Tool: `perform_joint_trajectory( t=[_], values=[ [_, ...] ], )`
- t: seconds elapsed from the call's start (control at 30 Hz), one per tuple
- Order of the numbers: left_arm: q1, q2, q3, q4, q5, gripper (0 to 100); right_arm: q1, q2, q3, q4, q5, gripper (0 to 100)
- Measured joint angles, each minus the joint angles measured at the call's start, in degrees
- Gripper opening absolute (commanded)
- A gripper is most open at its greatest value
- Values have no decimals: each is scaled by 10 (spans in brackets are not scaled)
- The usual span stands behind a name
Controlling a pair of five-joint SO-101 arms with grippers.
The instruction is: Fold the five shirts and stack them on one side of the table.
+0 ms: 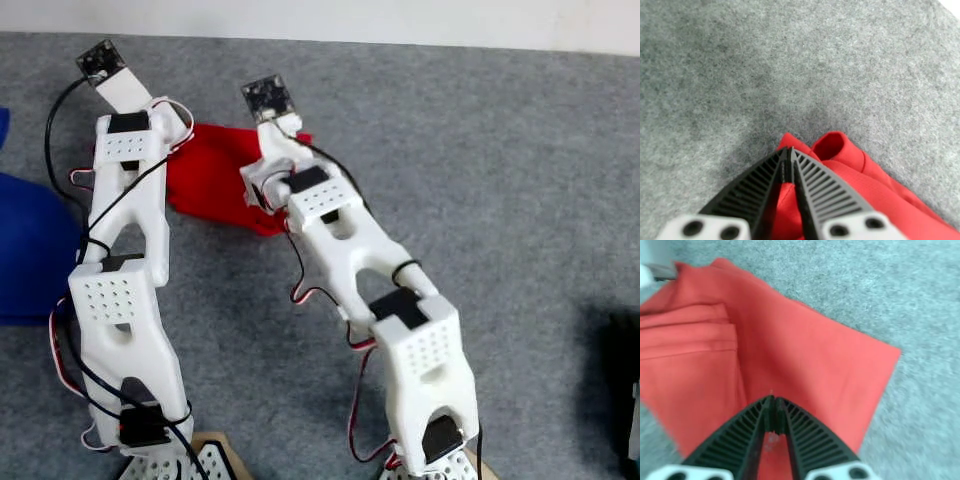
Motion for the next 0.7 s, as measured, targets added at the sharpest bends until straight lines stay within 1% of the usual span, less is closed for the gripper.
perform_joint_trajectory(
  t=[0.1,0.3,0.5,0.7],
  values=[
    [0,0,0,0,0,7,0,36,-41,-17,0,6],
    [0,0,0,0,0,7,0,127,-125,-18,0,6],
    [0,0,0,0,0,7,-20,174,-229,63,0,6],
    [0,0,0,0,0,7,-58,182,-310,142,0,6]
  ],
)
